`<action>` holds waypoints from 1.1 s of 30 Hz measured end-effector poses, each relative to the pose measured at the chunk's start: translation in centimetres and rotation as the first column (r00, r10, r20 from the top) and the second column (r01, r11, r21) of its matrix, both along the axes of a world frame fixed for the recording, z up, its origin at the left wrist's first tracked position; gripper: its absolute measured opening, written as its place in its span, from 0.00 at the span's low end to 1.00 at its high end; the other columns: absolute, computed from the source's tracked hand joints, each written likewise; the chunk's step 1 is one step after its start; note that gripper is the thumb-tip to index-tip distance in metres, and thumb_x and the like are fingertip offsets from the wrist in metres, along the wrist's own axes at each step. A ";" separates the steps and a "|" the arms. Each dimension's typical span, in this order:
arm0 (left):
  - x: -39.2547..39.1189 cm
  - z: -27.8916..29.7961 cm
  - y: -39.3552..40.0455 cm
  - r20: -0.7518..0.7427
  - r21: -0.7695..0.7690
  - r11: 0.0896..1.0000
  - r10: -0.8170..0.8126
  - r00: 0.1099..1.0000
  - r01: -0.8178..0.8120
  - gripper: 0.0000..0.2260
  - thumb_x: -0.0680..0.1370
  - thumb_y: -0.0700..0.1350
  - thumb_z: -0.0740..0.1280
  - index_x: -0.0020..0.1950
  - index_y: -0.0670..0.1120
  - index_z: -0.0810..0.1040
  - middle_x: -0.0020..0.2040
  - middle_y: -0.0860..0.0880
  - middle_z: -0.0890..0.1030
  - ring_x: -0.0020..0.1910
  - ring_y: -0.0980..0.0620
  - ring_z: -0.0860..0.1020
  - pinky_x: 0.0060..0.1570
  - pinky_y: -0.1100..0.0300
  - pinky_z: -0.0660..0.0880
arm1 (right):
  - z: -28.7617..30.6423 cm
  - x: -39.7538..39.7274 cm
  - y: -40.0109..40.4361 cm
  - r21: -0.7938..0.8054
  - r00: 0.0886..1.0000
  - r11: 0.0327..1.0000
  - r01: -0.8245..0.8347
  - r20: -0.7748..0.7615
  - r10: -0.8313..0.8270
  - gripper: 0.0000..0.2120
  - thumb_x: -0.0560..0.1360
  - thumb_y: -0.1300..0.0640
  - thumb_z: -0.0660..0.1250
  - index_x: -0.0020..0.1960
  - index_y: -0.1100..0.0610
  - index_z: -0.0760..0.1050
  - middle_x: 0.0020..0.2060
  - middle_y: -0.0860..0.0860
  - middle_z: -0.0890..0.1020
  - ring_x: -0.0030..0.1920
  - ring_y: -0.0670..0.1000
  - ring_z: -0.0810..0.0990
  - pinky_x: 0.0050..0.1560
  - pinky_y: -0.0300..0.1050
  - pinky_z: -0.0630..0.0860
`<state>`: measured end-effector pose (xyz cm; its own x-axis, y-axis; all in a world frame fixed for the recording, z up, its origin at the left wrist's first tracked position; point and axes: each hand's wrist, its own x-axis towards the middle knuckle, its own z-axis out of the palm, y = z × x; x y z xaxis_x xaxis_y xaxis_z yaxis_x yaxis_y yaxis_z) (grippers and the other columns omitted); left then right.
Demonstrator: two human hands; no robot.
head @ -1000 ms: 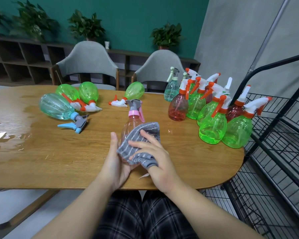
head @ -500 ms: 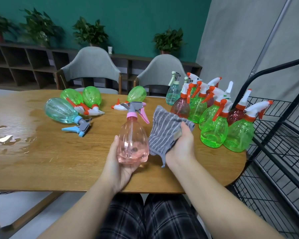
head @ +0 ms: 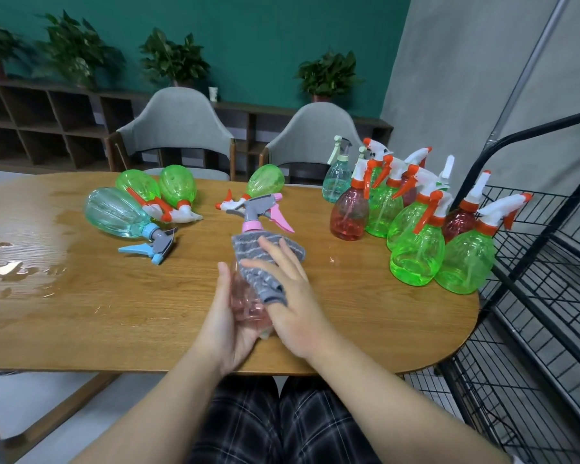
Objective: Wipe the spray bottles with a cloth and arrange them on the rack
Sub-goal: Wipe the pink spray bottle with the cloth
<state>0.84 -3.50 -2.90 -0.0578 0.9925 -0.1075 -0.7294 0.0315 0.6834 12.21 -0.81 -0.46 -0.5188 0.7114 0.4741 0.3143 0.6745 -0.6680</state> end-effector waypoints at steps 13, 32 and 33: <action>-0.1 0.1 -0.2 0.166 0.056 0.997 -0.058 0.984 0.050 0.42 0.48 0.61 0.84 0.56 0.42 0.84 0.61 0.36 0.80 0.56 0.41 0.82 0.54 0.45 0.80 | -3.5 3.3 -2.7 0.031 0.978 0.982 -0.186 0.106 0.182 0.31 0.79 0.55 0.58 0.75 0.34 0.48 0.76 0.35 0.45 0.77 0.45 0.36 0.74 0.53 0.44; 1.7 1.0 1.4 -0.476 0.267 0.935 0.340 0.811 -0.235 0.34 0.57 0.57 0.78 0.60 0.56 0.72 0.54 0.52 0.83 0.56 0.50 0.82 0.59 0.50 0.75 | 0.3 1.8 -3.5 -0.743 0.663 0.427 -0.516 -0.662 -0.350 0.23 0.81 0.44 0.51 0.63 0.57 0.75 0.58 0.54 0.82 0.59 0.50 0.80 0.67 0.49 0.71; 1.4 1.1 1.3 -0.487 0.270 0.933 0.346 0.802 -0.239 0.33 0.57 0.57 0.78 0.59 0.56 0.72 0.54 0.53 0.83 0.56 0.51 0.82 0.59 0.50 0.75 | 0.3 2.1 -3.7 -0.757 0.695 0.433 -0.488 -0.638 -0.332 0.22 0.81 0.45 0.50 0.62 0.57 0.75 0.57 0.53 0.82 0.58 0.50 0.81 0.65 0.49 0.72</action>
